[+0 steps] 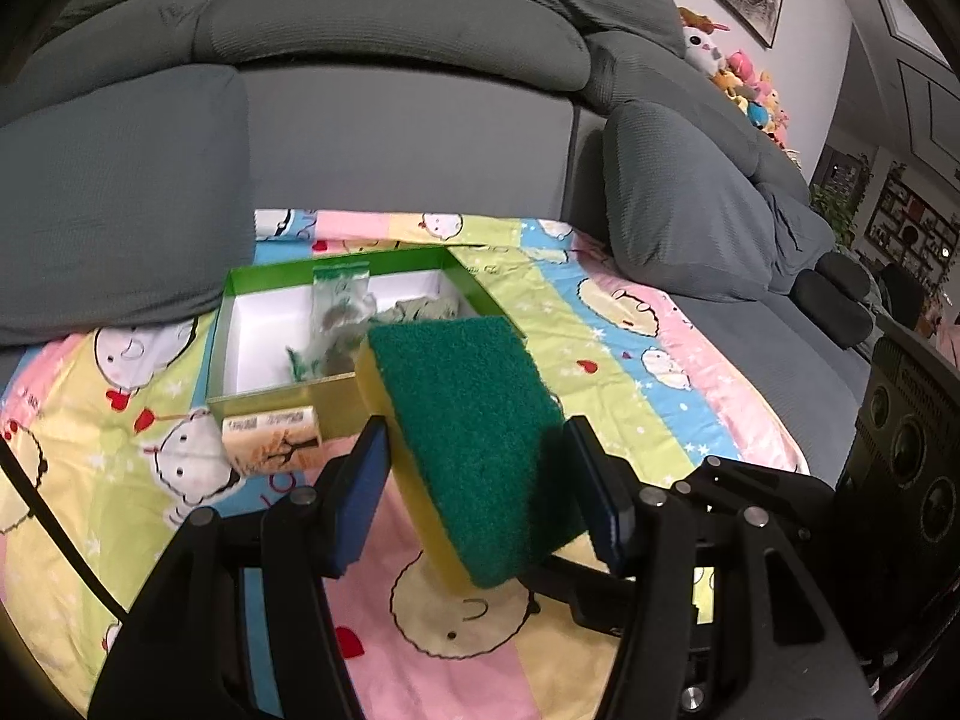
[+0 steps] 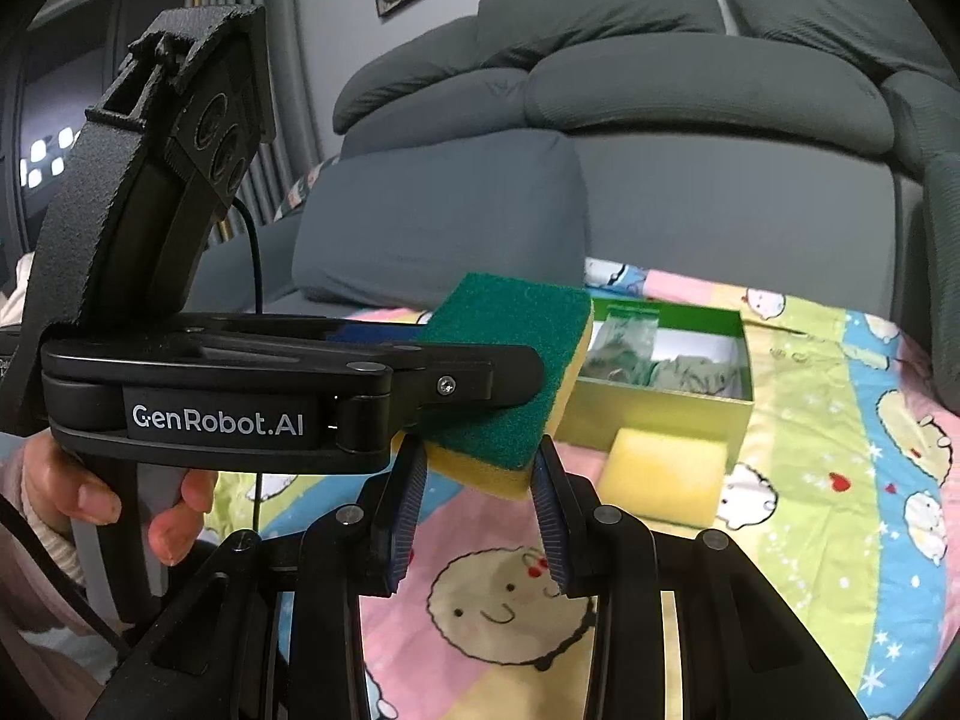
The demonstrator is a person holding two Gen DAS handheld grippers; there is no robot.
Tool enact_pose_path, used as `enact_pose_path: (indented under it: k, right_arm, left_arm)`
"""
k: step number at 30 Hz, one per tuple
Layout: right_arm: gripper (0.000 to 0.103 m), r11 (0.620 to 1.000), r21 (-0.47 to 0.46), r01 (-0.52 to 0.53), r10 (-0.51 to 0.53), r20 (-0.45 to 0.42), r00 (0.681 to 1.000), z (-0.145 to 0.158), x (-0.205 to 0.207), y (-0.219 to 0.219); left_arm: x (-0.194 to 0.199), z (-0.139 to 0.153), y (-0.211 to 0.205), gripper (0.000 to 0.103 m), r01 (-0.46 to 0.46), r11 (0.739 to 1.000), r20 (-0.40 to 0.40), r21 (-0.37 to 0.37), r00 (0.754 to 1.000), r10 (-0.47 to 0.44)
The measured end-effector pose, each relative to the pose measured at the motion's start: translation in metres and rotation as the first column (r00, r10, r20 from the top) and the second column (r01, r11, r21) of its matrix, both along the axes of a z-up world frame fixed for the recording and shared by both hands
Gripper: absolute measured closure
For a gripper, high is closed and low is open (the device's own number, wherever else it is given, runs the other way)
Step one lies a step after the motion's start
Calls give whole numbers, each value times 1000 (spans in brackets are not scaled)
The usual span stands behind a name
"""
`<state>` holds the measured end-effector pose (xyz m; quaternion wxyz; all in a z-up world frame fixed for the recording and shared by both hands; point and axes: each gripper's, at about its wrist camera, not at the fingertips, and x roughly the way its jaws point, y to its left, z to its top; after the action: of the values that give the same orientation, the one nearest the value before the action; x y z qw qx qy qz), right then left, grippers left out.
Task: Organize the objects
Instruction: 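Lift the scouring sponge and carry it over the green box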
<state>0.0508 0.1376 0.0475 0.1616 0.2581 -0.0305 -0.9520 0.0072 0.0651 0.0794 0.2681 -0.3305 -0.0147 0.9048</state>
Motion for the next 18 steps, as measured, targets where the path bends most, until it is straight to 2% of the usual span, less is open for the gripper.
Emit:
enact_pose_path:
  k: [9,18]
  right_arm:
    - [66,999,7,37,-37,-48,998,19,-9,16]
    - [66,998,9,56,-55,-67,996,29,-37,27]
  left_arm:
    - [-17,19,16,46,29,1000,-56,1,998,-28]
    - [-41,28,25,46,34,999,-85,-6,996,-35]
